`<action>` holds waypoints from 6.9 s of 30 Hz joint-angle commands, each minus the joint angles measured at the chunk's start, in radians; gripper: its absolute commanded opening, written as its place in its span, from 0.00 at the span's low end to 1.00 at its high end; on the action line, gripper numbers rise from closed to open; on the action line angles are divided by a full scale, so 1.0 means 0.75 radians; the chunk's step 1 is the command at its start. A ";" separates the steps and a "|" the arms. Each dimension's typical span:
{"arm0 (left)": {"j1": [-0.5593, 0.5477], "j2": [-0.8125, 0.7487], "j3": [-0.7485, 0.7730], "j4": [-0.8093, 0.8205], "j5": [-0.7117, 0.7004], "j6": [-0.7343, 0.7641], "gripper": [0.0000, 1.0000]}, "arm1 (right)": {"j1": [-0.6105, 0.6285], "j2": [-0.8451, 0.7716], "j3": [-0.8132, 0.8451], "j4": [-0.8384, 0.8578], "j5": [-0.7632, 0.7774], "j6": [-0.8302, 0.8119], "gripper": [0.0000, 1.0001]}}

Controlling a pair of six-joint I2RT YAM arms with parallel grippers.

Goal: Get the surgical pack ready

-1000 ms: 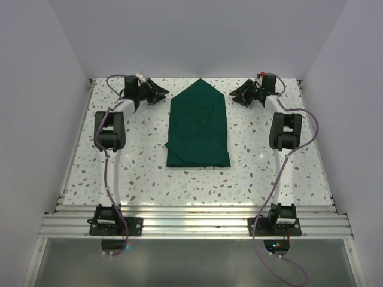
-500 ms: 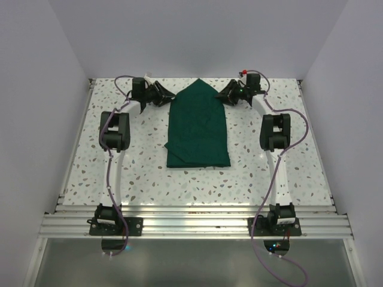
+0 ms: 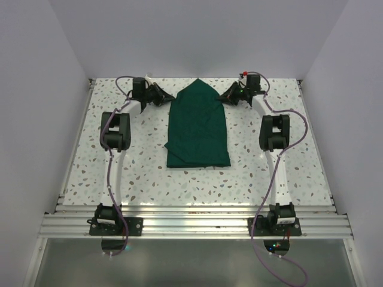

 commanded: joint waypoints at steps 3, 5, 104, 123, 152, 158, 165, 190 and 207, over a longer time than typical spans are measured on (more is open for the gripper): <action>0.006 -0.087 0.074 -0.014 0.050 0.002 0.00 | 0.001 -0.037 0.091 -0.019 0.000 0.052 0.00; 0.006 -0.142 0.065 -0.053 0.055 0.063 0.00 | 0.003 -0.090 0.071 -0.026 0.008 0.050 0.00; -0.066 -1.443 -1.270 -0.959 -0.095 0.867 0.43 | 0.290 -0.737 -0.541 -0.490 0.153 -0.557 0.99; -0.007 -1.447 -1.319 -0.929 -0.007 0.871 0.43 | 0.396 -0.553 -0.573 -0.570 -0.178 -0.623 0.79; 0.034 -1.380 -1.252 -0.912 -0.050 0.828 0.40 | 0.474 -1.035 -0.857 -0.565 -0.282 -0.486 0.04; 0.039 -1.337 -1.227 -0.888 -0.031 0.795 0.40 | 0.580 -1.254 -1.145 -0.639 -0.258 -0.516 0.05; 0.039 -1.316 -1.262 -0.855 0.030 0.789 0.43 | 0.715 -1.475 -1.531 -0.733 -0.203 -0.620 0.37; -0.033 -1.302 -1.483 -0.851 0.253 0.787 0.46 | 0.142 -1.447 -1.447 -0.903 0.262 -0.668 0.93; -0.066 -1.224 -1.499 -0.806 0.325 0.752 0.28 | 0.142 -1.373 -1.527 -0.870 0.278 -0.745 0.67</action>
